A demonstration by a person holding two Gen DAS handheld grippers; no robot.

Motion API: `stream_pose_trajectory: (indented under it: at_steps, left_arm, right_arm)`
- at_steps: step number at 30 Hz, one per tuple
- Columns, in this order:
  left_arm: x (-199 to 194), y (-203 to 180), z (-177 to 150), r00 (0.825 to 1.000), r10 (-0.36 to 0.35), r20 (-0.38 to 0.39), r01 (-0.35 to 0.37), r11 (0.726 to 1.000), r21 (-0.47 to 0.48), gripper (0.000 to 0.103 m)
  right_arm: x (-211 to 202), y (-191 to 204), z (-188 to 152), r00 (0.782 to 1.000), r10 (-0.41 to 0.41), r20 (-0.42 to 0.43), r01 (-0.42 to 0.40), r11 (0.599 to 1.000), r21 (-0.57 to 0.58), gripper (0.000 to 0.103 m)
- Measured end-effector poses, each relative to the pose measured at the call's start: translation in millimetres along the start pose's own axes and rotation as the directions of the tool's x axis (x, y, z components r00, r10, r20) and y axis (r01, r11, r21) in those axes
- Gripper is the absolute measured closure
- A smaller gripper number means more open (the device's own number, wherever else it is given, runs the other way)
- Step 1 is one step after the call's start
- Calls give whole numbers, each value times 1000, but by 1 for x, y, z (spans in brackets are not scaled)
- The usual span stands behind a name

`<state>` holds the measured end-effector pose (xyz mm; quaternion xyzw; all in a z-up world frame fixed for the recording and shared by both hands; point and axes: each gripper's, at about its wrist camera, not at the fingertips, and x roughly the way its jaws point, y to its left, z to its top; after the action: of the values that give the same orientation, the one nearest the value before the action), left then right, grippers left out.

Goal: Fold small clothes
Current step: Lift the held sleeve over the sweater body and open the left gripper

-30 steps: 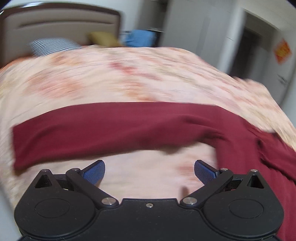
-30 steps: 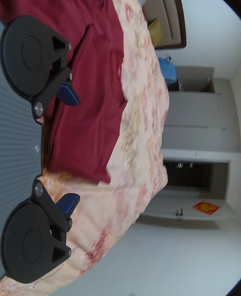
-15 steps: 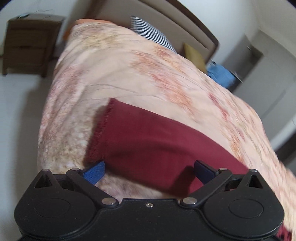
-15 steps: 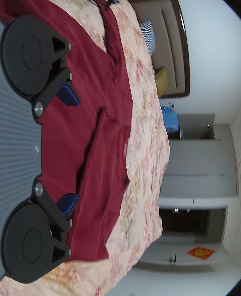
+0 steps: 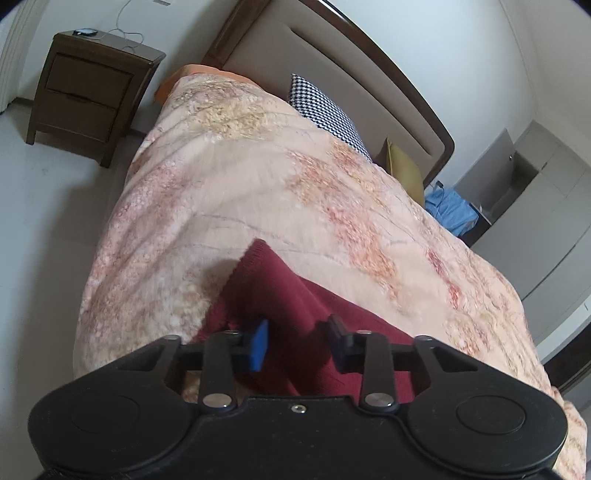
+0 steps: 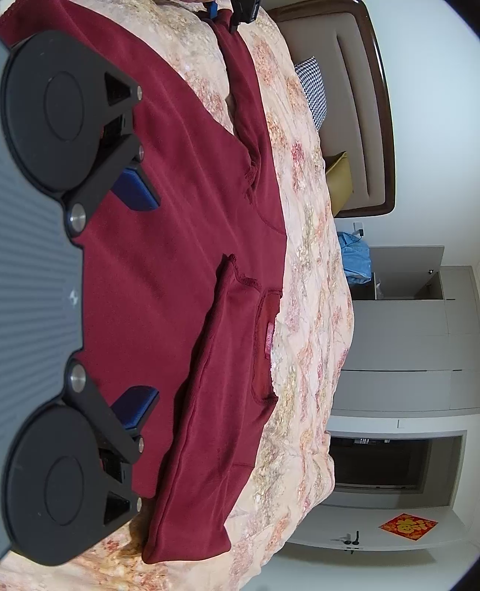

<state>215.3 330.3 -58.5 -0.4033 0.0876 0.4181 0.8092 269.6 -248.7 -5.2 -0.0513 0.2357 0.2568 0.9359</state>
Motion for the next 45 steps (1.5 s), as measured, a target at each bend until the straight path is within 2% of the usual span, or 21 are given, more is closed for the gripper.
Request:
stream_pose_trajectory:
  at_steps: [3, 5, 7, 8, 12, 16, 18, 20, 23, 26, 29, 32, 34, 35, 37, 41, 43, 44, 45]
  left_arm:
    - [0, 2, 3, 1000, 4, 16, -4, 1000, 0, 87]
    - [0, -1, 5, 1000, 9, 19, -9, 1000, 8, 90]
    - [-1, -10, 10, 1000, 7, 30, -8, 999, 44, 99]
    - [-3, -16, 13, 999, 3, 42, -6, 998, 64, 100]
    - [-15, -51, 24, 992, -70, 106, 55, 988, 143, 101]
    - [-33, -107, 30, 969, -201, 144, 159, 953, 259, 102]
    - [-44, -144, 28, 948, -286, 142, 230, 920, 317, 102]
    - [-59, -186, 18, 915, -385, 119, 317, 870, 379, 102]
    - [-82, -249, -9, 850, -524, 53, 439, 761, 478, 102]
    - [-101, -300, -51, 782, -620, -67, 557, 646, 521, 102]
    - [-111, -333, -106, 728, -654, -204, 646, 555, 524, 102]
    - [-114, -347, -167, 690, -637, -345, 705, 480, 522, 101]
    - [-110, -346, -205, 671, -597, -440, 732, 443, 517, 101]
    - [-106, -344, -222, 659, -570, -491, 748, 433, 503, 100]
    - [-100, -338, -248, 642, -519, -565, 767, 431, 475, 94]
    - [-82, -318, -263, 618, -466, -633, 782, 451, 431, 81]
    - [-78, -313, -258, 600, -452, -660, 789, 469, 396, 50]
    - [-77, -310, -252, 591, -453, -668, 793, 481, 375, 41]
    - [-78, -304, -245, 588, -460, -666, 793, 489, 363, 29]
  right_arm:
    - [-1, -2, -1, 1000, 2, -3, -2, 1000, 15, 0]
    - [-2, -2, -2, 1000, 5, -4, -5, 1000, 17, 0]
    - [-1, -1, -2, 1000, 3, -7, -3, 1000, 14, 0]
    - [-1, -1, -1, 1000, 3, -6, -3, 1000, 14, 0]
    - [0, 0, -1, 1000, 12, 9, -12, 1000, 24, 0]
    - [0, -2, -2, 1000, 21, 23, -22, 999, 30, 0]
    - [0, -6, -2, 999, 22, 31, -23, 999, 35, 0]
    - [1, -10, -1, 999, 22, 38, -23, 999, 49, 0]
    - [-1, -19, 1, 998, 18, 57, -21, 997, 69, 0]
    - [-5, -30, 2, 997, 5, 73, -11, 996, 90, 0]
    - [-11, -43, 2, 997, -16, 81, 6, 994, 111, 0]
    - [-18, -55, -1, 996, -48, 73, 39, 992, 124, 0]
    - [-23, -64, -5, 996, -71, 62, 62, 989, 131, 0]
    - [-26, -69, -8, 995, -80, 55, 72, 988, 135, 0]
    - [-31, -76, -13, 994, -98, 39, 91, 986, 142, 0]
    - [-42, -87, -24, 992, -127, 14, 124, 981, 152, 0]
    - [-45, -92, -28, 991, -137, 5, 135, 979, 156, 0]
    - [-46, -93, -29, 990, -141, 3, 139, 978, 159, 0]
    - [-46, -95, -30, 990, -144, 0, 142, 976, 163, 0]
